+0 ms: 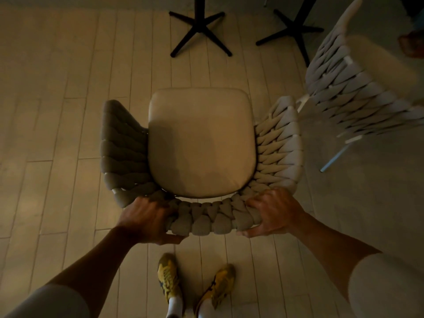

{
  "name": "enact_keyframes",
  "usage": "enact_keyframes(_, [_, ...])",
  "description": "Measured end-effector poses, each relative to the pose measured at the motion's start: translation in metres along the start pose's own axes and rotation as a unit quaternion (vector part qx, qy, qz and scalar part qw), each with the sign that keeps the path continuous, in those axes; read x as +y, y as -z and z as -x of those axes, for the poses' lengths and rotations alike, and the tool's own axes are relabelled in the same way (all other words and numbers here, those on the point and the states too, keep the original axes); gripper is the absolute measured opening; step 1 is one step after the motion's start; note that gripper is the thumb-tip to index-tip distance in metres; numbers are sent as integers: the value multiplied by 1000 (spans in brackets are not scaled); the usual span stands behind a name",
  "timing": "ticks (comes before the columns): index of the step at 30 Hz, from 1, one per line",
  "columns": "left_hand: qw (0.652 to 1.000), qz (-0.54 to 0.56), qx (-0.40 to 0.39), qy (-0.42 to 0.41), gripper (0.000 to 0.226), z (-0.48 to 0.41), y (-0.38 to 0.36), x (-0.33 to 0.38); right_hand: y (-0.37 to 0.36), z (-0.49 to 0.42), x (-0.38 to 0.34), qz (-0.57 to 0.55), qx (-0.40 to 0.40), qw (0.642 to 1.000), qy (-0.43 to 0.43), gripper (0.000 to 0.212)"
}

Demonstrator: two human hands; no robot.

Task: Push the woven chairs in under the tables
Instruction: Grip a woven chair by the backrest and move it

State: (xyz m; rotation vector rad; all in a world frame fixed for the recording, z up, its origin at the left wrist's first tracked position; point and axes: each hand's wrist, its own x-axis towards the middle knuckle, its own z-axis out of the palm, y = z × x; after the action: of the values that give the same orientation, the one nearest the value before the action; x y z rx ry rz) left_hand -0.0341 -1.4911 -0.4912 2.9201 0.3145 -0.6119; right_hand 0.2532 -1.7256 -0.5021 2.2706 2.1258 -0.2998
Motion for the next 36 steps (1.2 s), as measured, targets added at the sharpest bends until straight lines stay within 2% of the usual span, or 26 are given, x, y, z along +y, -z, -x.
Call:
enact_keyframes(3, [1000, 3, -7, -1, 105, -2, 3, -1, -1, 0, 2, -4, 11, 1000, 8, 97])
enact_keyframes(8, [1000, 20, 15, -3, 114, -7, 0, -5, 2, -2, 4, 0, 27, 1000, 11, 91])
enact_keyframes(26, [997, -11, 63, -32, 85, -18, 21, -11, 8, -15, 12, 10, 15, 1000, 7, 94])
enact_keyframes(31, [998, -4, 61, -25, 91, -34, 20, -23, 12, -30, 25, 8, 28, 1000, 2, 91])
enact_keyframes(36, [996, 2, 86, -28, 86, -50, 27, -34, 13, -46, 39, 15, 30, 999, 3, 95])
